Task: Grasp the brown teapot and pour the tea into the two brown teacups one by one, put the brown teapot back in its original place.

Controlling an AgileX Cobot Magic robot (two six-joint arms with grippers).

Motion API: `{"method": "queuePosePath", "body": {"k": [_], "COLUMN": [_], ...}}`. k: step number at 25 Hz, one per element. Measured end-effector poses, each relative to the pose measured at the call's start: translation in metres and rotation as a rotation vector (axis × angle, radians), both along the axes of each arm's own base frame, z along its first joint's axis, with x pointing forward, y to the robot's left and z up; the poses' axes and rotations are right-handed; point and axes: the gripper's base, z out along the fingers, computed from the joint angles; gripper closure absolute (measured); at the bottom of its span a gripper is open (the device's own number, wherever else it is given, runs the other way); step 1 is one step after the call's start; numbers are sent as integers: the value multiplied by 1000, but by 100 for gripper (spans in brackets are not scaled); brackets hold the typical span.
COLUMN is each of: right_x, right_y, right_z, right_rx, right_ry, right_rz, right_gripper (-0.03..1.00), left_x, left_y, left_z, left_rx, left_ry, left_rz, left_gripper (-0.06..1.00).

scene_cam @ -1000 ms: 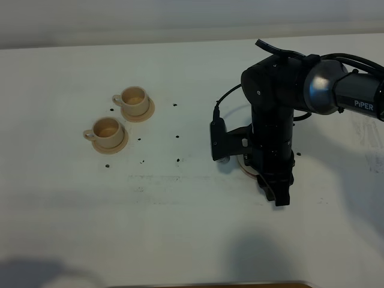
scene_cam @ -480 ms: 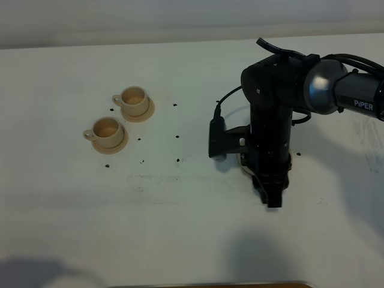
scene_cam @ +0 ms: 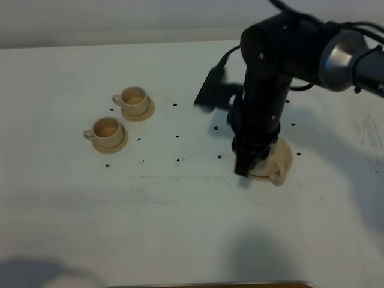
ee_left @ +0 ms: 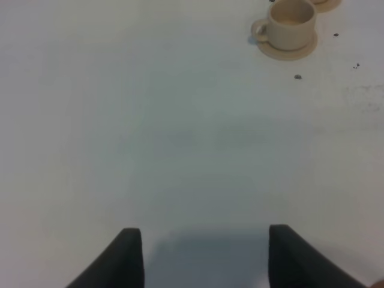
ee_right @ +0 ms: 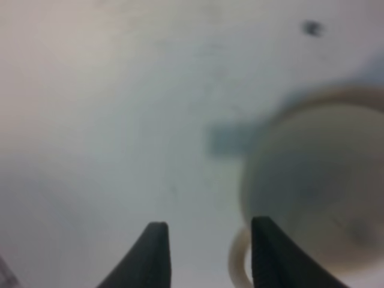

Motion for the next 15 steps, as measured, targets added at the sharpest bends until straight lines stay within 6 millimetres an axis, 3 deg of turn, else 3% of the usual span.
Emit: {"method": "queuePosePath", "body": {"k": [7, 15], "right_x": [7, -6], "right_y": [-13, -24], "right_z": [10, 14], "right_rx": [-52, -71], "right_ry": [-88, -95], "right_rz": [-608, -710], "right_gripper": [66, 66], "left_x": [0, 0], "left_y": [0, 0], "left_z": [0, 0], "left_rx": [0, 1], "left_ry": [-3, -5], "left_rz": [0, 0], "left_gripper": [42, 42]}}
